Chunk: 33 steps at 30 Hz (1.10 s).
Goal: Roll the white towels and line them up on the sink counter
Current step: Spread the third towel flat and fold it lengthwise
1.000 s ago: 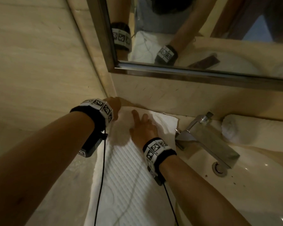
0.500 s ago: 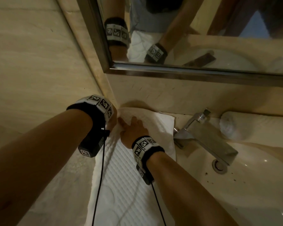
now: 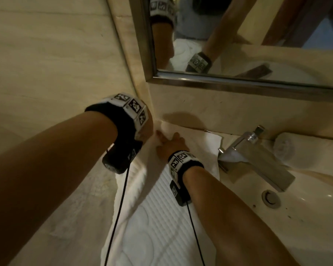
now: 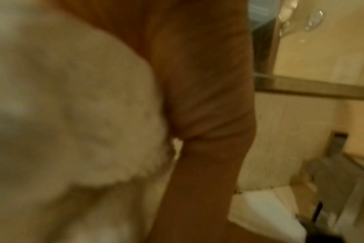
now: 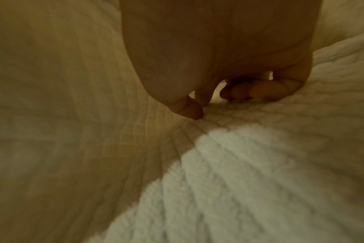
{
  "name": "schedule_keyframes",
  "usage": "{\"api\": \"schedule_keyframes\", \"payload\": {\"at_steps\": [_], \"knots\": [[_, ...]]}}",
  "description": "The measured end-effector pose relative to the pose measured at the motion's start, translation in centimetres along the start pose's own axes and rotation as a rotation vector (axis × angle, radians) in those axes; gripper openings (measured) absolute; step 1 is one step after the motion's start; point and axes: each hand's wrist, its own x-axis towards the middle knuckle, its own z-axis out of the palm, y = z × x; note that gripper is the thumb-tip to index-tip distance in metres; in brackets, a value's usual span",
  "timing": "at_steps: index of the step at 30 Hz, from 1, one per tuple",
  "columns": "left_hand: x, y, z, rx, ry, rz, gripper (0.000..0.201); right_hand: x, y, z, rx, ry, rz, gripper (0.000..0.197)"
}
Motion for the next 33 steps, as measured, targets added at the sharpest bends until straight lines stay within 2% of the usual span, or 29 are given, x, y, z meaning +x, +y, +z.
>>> {"api": "schedule_keyframes", "payload": {"at_steps": [2,3,5,7,9,10,13,17,20,21,23,24,25,28,30,31,33], "knots": [[-1.4,-0.2,-1.0,0.045,-0.056,-0.012,0.012,0.0,-0.1,0.1,-0.003,0.000,0.007,0.058],[-1.8,-0.2,-1.4,0.048,-0.110,-0.018,0.012,0.0,-0.1,0.1,0.001,-0.001,0.010,0.059],[-2.2,-0.1,-1.8,-0.095,-0.236,-0.009,0.007,-0.2,-0.2,-0.1,0.003,-0.004,0.012,0.059],[-2.6,-0.2,-2.3,-0.235,-0.187,0.032,0.012,0.0,-0.3,0.0,0.012,-0.004,0.009,0.059],[-3.1,0.1,-2.5,-0.307,-0.020,0.068,0.019,0.1,-0.2,0.2,0.019,-0.010,0.008,0.060],[-3.2,0.4,-2.5,-0.402,0.003,0.072,0.019,0.1,-0.2,0.2,0.026,-0.009,0.006,0.061],[-3.9,1.3,-2.0,-0.797,-0.110,0.034,0.020,-0.5,-0.2,-0.3,0.080,-0.018,0.011,0.065],[-3.2,1.6,0.7,-1.275,-0.024,0.134,0.020,-0.9,0.8,-0.1,0.240,0.081,-0.021,0.055],[-1.9,3.0,3.3,-1.612,-0.070,0.183,0.027,-1.9,2.8,-0.6,0.395,0.071,-0.123,0.047],[-1.3,3.7,4.1,-1.685,-0.085,0.195,0.027,-2.2,3.9,-0.8,0.506,0.151,-0.155,0.040],[-0.5,5.1,4.9,-1.719,-0.069,0.173,0.019,-3.0,5.7,-1.0,0.641,0.475,-0.119,0.028],[0.0,5.9,5.0,-1.702,-0.047,0.148,0.014,-3.4,6.5,-0.9,0.685,0.590,-0.105,0.026],[0.4,6.8,5.0,-1.673,-0.029,0.132,0.012,-3.9,7.0,-0.8,0.780,0.643,-0.095,0.028],[2.4,8.7,5.2,-1.540,0.019,0.073,0.019,-5.8,7.2,-0.4,1.016,0.611,-0.163,0.045],[3.2,9.5,5.2,-1.448,-0.024,0.117,0.010,-5.7,7.1,0.1,0.978,0.515,-0.159,0.059],[3.3,9.7,5.3,-1.432,-0.084,0.153,0.010,-5.4,7.2,0.3,0.922,0.476,-0.132,0.059],[3.5,9.8,5.3,-1.428,-0.159,0.222,0.014,-4.7,7.3,0.3,0.856,0.493,0.010,0.040]]}}
